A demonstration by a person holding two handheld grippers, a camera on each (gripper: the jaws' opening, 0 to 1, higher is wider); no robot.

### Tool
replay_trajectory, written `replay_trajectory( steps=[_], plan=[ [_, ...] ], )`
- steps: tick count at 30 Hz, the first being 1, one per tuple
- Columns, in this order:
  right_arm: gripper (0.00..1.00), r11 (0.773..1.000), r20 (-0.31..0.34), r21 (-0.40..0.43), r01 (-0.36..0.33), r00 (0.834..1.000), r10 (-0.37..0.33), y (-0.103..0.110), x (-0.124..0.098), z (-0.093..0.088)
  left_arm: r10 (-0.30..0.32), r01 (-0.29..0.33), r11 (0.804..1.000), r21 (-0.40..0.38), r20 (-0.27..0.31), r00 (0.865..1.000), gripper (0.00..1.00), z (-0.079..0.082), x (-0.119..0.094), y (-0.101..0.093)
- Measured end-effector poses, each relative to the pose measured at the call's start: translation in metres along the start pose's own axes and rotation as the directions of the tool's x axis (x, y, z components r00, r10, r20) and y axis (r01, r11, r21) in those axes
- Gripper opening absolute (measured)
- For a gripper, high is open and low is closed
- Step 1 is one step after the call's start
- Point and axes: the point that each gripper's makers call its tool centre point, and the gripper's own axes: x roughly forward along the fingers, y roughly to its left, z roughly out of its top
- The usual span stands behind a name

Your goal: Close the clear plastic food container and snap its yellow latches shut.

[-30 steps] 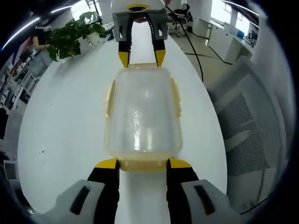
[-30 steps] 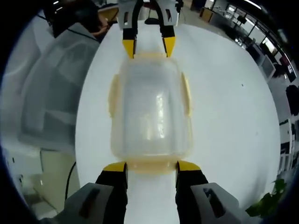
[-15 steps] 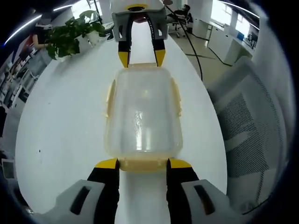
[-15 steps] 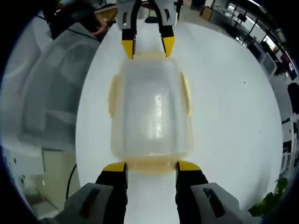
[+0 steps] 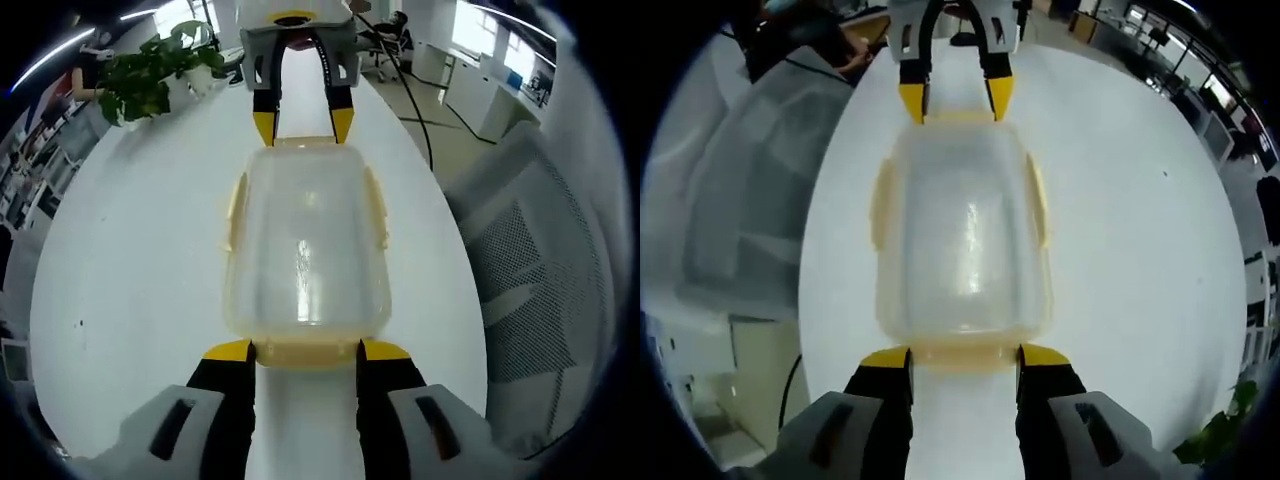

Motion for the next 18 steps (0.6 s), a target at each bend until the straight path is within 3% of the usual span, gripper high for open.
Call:
replay_trajectory(
  steps=[18],
  plan=[
    [0.38,1.000,0.002,0.012,-0.021,1.000,0.021,0.0007,0.0015,-0.0005,-0.028,0.028,1.000,-0.012,0.006,1.000,0.38,-0.0010,0.0019,-0.0003]
  ],
)
